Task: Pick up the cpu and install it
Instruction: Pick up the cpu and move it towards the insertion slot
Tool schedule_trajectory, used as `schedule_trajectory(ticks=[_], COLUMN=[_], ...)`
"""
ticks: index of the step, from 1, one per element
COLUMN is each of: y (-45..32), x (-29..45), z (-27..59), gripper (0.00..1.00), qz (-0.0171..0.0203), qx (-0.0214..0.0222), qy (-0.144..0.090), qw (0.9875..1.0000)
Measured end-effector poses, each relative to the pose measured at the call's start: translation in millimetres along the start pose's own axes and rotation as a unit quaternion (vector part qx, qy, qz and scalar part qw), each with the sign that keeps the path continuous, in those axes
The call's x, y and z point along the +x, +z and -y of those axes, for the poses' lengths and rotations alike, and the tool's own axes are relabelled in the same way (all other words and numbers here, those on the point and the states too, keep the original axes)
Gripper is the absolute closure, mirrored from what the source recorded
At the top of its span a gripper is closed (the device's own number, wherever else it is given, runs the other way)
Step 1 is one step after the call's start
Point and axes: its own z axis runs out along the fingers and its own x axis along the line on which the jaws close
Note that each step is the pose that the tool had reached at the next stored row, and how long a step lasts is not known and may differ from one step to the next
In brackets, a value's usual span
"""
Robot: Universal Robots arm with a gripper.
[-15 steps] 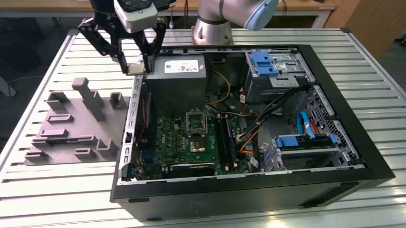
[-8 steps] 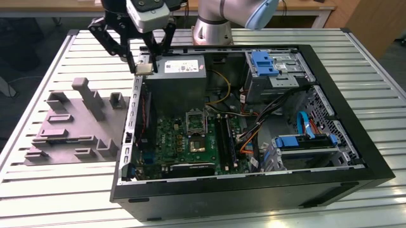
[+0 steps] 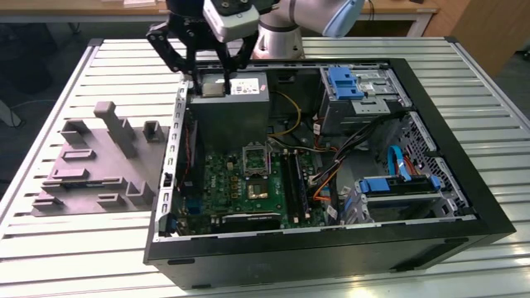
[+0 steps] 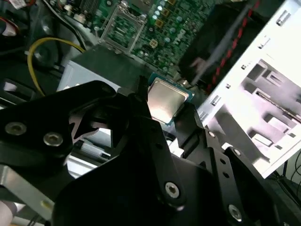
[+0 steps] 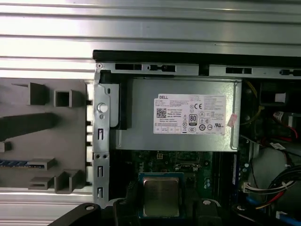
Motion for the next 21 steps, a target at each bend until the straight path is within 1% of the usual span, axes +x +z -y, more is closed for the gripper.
schedule_trajectory(ticks=[4, 7, 8, 9, 14, 18, 20, 21], y=[0.9, 1.7, 1.8, 1.9, 1.9, 2.5, 2.9, 3.0], x=[-16.1, -26.8, -29.0, -30.4, -30.9, -31.3, -32.8, -34.7], z=[0.1, 0.1, 0.1, 0.1, 1.0, 10.5, 14.5, 15.9], gripper=[0.53, 0.53, 0.53, 0.53, 0.53, 0.53, 0.53, 0.53], qz=[0.0000, 0.0000, 0.0000, 0.0000, 0.0000, 0.0000, 0.0000, 0.0000], qx=[0.0000, -0.0002, -0.0002, -0.0002, -0.0002, -0.0002, -0.0003, -0.0002], qy=[0.000, 0.000, 0.000, 0.000, 0.000, 0.000, 0.000, 0.000], qw=[1.0000, 1.0000, 1.0000, 1.0000, 1.0000, 1.0000, 1.0000, 1.0000])
